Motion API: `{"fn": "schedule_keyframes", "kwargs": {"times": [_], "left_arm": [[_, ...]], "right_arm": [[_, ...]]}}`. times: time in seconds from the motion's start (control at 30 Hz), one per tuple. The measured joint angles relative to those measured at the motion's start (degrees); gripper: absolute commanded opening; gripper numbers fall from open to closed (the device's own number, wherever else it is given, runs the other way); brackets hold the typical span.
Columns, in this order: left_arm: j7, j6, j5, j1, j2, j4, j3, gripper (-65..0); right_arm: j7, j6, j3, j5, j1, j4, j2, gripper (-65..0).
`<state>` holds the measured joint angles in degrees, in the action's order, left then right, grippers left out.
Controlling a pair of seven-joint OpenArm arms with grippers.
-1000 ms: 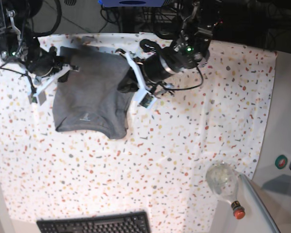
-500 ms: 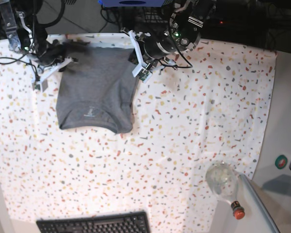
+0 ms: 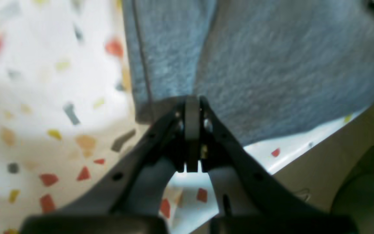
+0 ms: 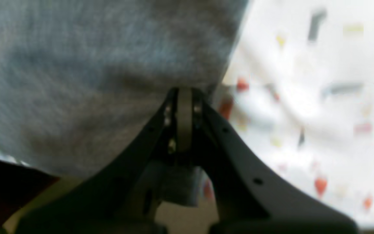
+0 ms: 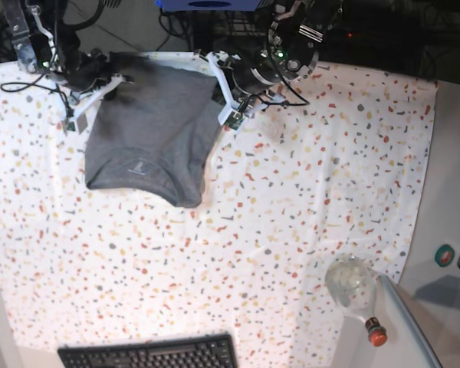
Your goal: Layout the t-shirt on the table in an organized manner, then fold the t-shirt properly
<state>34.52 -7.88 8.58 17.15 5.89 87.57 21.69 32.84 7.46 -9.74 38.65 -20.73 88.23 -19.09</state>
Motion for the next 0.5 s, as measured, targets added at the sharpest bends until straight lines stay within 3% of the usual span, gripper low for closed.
{"fn": "schedule_keyframes", "kwargs": {"times": [0.23,0.37,0.5], "left_arm": [[0.9,0.0,0.0,1.7,-0.8,2.2,-0.1,-65.0],[0.8,0.2,-0.1,2.9,0.3,8.5,-1.2,-65.0],[0.7,-0.2,0.3,10.7,2.1,21.4,-9.5,-65.0]], "right_arm": [[-0.7,0.3,0.2,-0.7,2.1,-0.8,-0.7,-65.0],[0.3,1.6,0.9,-1.8,-0.5,4.7,-1.0,-65.0],[0.8,1.3,6.7,-1.6,-6.0,13.3,-2.1,-65.0]]}}
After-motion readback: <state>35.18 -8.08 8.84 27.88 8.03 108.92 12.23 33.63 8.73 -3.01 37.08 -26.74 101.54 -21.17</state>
